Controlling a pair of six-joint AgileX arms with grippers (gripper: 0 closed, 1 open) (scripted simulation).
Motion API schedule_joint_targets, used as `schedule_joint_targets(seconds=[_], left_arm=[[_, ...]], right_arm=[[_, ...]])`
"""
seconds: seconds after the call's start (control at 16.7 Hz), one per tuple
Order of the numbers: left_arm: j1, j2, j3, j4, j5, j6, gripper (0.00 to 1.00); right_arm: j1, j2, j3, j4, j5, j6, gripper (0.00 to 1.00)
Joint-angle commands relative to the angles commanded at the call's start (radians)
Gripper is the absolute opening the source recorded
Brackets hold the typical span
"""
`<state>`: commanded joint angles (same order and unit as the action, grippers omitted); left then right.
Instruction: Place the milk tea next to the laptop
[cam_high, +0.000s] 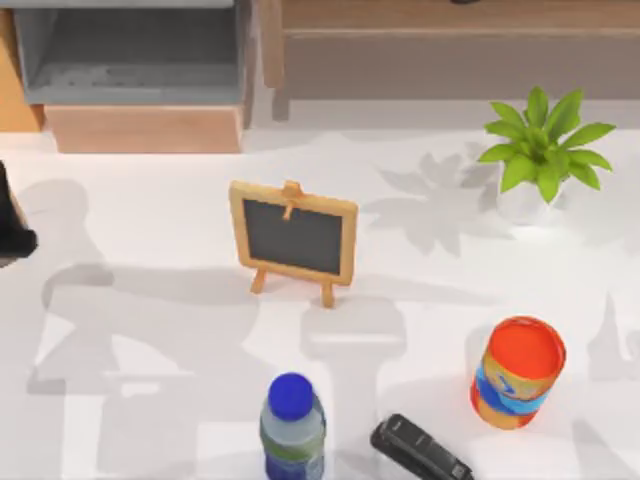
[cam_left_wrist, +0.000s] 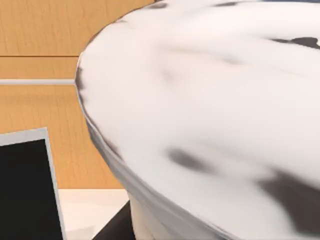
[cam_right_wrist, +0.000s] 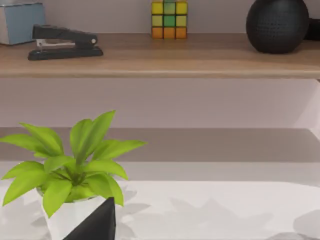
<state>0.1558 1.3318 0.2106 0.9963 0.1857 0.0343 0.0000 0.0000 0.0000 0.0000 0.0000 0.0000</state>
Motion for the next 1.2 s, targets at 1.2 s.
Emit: schedule_joint_targets(seconds=[1.2], left_arm=[[0.044,0.171,-0.066,0.161,0.055,0.02,0.0]], right_arm=[[0.0,0.0,0.0,0.0,0.0,0.0,1.0]])
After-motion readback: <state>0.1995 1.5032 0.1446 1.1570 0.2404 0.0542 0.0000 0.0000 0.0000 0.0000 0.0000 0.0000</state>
